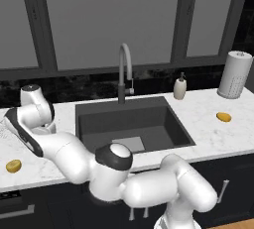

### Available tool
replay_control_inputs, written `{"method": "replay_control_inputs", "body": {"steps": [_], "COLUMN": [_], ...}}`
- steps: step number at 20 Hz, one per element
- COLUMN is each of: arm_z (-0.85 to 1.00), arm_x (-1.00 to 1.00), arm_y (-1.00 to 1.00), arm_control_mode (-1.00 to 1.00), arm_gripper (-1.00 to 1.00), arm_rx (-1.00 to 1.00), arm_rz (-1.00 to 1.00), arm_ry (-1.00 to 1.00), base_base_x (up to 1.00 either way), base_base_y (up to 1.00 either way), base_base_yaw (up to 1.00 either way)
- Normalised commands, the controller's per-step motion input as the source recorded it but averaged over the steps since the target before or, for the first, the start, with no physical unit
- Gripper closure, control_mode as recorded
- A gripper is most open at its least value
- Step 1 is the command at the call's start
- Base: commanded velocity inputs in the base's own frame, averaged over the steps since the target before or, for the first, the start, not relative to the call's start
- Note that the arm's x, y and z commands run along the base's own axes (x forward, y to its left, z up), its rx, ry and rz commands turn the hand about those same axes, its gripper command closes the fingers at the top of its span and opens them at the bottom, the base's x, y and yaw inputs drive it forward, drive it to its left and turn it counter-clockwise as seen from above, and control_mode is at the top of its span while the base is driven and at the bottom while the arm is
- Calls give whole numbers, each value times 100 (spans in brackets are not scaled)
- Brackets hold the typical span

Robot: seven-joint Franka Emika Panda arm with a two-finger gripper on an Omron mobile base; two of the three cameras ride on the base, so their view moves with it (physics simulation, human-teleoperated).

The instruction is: Put the colander in the sink, put the mango, kiwi in the colander, and turn on the sink faucet and pour water over the colander.

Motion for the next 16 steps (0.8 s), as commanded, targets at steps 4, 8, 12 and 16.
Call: {"method": "replay_control_inputs", "body": {"steps": [4, 8, 12, 16], "arm_z": [-64, -31, -11, 19], "arm_x": [-28, -46, -43, -50], "arm_y": [9, -9, -17, -27], "arm_control_mode": [-100, -100, -100, -100], "arm_gripper": [100, 100, 100, 100], "arm_rx": [5, 14, 21, 23], "arm_rz": [0, -1, -3, -3], "arm_ry": [0, -11, -19, -23], "base_base_x": [0, 0, 0, 0], "base_base_y": [0, 0, 0, 0], "base_base_yaw": [0, 0, 0, 0]}}
